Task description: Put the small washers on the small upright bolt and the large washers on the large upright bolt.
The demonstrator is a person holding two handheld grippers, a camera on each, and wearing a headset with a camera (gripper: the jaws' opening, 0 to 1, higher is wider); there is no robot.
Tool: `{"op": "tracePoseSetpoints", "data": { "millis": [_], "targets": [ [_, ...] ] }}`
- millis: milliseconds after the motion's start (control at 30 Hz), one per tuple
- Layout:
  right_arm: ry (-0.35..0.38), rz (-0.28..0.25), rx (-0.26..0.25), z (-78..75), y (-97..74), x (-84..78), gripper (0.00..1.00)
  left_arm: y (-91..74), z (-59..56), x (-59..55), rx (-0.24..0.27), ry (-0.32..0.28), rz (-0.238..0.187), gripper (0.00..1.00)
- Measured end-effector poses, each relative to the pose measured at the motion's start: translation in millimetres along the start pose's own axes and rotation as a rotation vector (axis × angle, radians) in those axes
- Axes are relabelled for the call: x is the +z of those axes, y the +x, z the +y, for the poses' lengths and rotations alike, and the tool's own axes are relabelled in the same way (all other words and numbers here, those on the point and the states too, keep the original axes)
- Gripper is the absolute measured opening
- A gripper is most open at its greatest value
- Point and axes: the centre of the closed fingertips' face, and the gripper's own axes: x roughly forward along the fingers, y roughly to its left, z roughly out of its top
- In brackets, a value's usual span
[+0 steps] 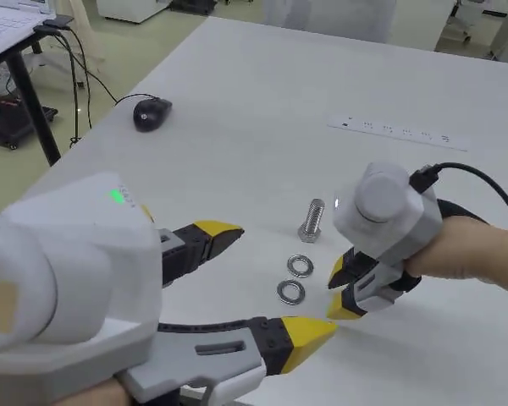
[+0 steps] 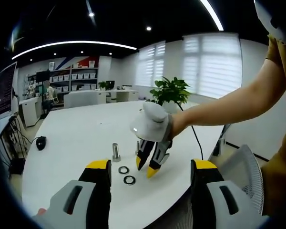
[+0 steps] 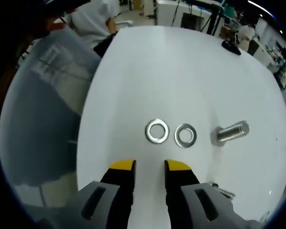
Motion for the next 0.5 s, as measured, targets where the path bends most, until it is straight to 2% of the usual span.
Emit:
{"op": "tracePoseSetpoints", "data": {
  "millis": [133,500],
  "targets": [
    [-0.009,-0.007,0.001,-1.4,8.1,8.4,0.25,-2.1,1.3,1.8,0.003,-0.002,-0.008,0.67],
    [-0.053,-0.012,-0.003,-9.6,18.9,28.4,0.29,-6.7,13.2,-3.1,0.025,-0.015,0.0,0.67]
  ]
}}
